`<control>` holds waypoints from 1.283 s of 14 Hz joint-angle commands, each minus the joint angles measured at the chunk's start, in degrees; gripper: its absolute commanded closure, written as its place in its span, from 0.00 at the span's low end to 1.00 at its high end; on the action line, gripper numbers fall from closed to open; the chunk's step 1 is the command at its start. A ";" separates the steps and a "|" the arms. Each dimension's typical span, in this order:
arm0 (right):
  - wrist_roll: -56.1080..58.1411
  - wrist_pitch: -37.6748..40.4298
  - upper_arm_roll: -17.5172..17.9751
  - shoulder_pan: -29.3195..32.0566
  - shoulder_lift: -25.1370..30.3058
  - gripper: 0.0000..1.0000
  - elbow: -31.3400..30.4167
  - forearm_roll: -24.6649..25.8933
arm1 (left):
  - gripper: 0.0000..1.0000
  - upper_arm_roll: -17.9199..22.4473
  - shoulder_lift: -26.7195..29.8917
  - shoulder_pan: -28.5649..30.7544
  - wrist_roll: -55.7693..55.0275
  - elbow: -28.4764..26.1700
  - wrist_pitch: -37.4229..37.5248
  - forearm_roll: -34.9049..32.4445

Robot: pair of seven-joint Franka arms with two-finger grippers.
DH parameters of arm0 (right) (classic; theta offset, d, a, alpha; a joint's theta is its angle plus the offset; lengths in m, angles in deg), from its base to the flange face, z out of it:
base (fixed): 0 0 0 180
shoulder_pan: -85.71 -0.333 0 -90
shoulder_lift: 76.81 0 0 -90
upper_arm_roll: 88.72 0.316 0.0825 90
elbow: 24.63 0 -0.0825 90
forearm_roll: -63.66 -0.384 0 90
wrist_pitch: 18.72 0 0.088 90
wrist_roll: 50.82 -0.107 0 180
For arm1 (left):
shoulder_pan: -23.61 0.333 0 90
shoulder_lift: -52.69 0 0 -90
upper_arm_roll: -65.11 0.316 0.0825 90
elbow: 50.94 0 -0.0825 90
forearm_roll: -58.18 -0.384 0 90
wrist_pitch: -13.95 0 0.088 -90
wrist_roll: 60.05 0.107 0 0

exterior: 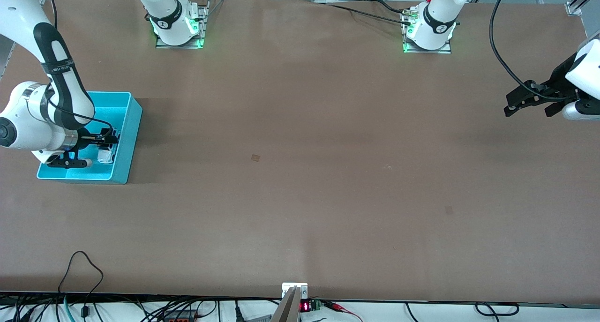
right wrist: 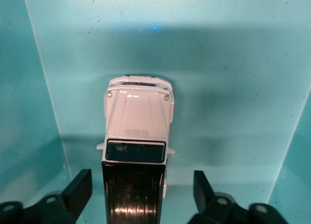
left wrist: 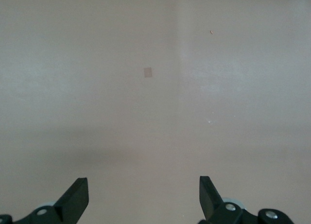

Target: Wind and store white jeep toy

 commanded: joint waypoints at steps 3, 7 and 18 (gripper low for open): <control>-0.11 0.69 2.04 0.84 3.78 0.00 0.09 0.31 | 0.00 -0.14 1.60 0.40 0.65 -1.35 -0.17 0.29; 0.24 4.63 2.04 0.58 8.43 0.00 1.13 0.40 | 0.00 -0.22 1.68 0.31 0.65 -1.26 -0.34 0.29; 0.07 24.05 2.13 -3.29 20.92 0.00 15.79 0.14 | 0.00 -0.14 2.39 0.40 0.56 -1.26 0.53 0.37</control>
